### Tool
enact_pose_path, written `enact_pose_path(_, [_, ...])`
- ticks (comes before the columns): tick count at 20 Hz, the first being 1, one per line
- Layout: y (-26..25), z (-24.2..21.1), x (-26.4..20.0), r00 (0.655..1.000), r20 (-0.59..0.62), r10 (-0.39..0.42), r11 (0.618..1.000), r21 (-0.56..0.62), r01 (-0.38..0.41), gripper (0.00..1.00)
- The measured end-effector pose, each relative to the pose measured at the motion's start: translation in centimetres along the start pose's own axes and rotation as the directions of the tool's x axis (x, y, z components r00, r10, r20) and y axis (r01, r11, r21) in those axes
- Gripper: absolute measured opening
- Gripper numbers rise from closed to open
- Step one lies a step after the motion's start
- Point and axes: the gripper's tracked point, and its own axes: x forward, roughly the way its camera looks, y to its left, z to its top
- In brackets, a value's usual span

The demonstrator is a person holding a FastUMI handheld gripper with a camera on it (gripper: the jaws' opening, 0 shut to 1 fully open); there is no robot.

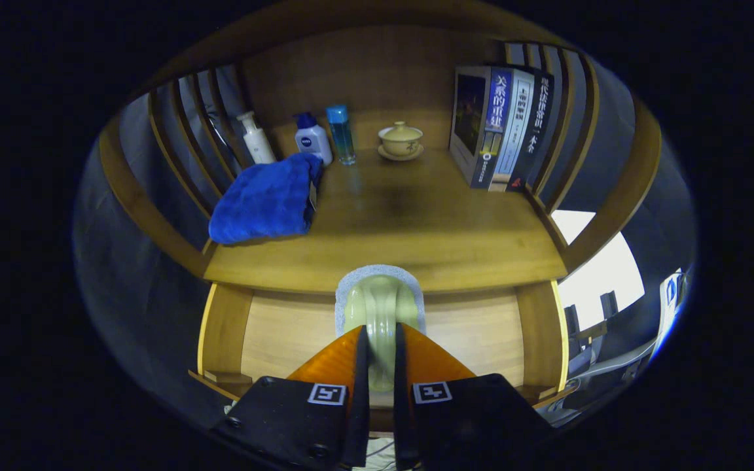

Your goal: Pull open the drawer, take out the items inside it, and place them on the countertop above the cabinet.

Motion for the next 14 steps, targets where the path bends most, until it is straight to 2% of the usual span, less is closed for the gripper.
enact_pose_path(5, [0.2,3.7,0.1,1.000,0.027,-0.015,0.999,-0.029,0.016,0.23])
enact_pose_path(14, [0.8,7.3,3.8,1.000,-0.004,-0.029,0.999,-0.016,0.029,0.24])
